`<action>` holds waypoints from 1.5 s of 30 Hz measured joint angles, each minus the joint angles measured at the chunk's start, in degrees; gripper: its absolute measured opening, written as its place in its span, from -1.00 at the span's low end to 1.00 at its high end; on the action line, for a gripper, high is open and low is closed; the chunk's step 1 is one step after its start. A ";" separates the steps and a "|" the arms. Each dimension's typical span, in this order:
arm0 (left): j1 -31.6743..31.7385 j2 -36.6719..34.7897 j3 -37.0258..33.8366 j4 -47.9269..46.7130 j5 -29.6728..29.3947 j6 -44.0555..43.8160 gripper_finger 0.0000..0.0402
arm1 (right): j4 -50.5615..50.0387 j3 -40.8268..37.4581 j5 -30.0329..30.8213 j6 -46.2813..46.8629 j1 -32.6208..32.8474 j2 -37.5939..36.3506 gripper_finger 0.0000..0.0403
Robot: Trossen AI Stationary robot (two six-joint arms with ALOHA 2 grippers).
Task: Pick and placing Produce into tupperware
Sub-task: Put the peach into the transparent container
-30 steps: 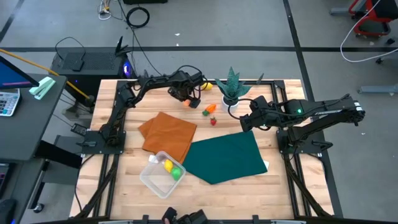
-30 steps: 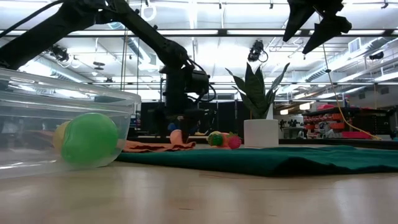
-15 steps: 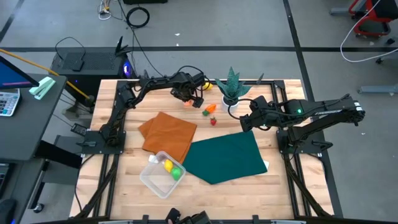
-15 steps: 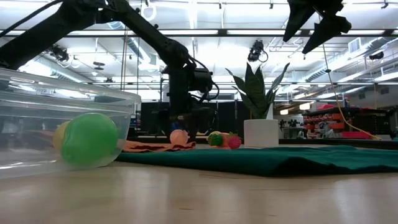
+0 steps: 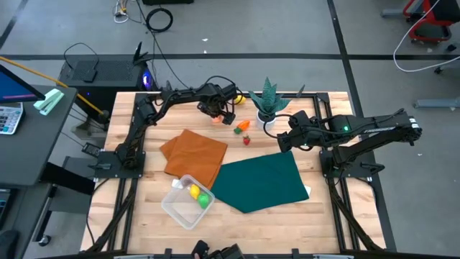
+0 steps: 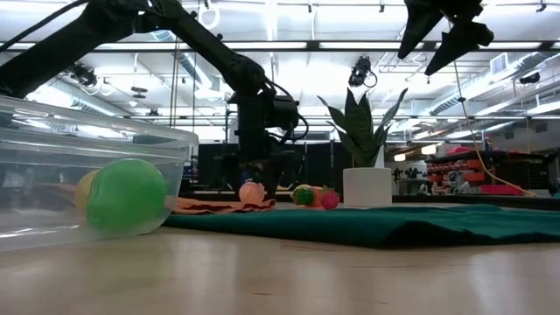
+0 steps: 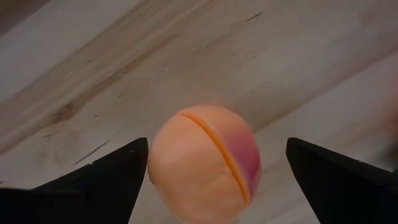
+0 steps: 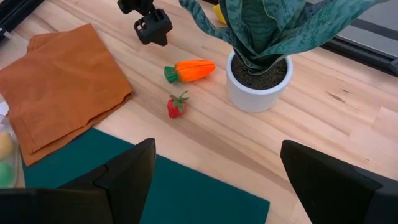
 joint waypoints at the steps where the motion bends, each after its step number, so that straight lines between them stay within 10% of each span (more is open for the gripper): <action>1: 0.00 0.00 0.00 0.00 0.00 0.00 0.92 | 0.00 0.00 0.00 0.00 0.00 0.00 0.55; 19: -0.07 -0.14 0.11 0.70 -0.04 0.16 0.14 | 0.00 0.00 0.00 -0.02 0.02 0.00 0.55; 45: -1.07 -6.63 11.28 -22.52 7.37 18.89 0.10 | -0.07 0.00 -0.07 -2.93 0.02 0.00 0.55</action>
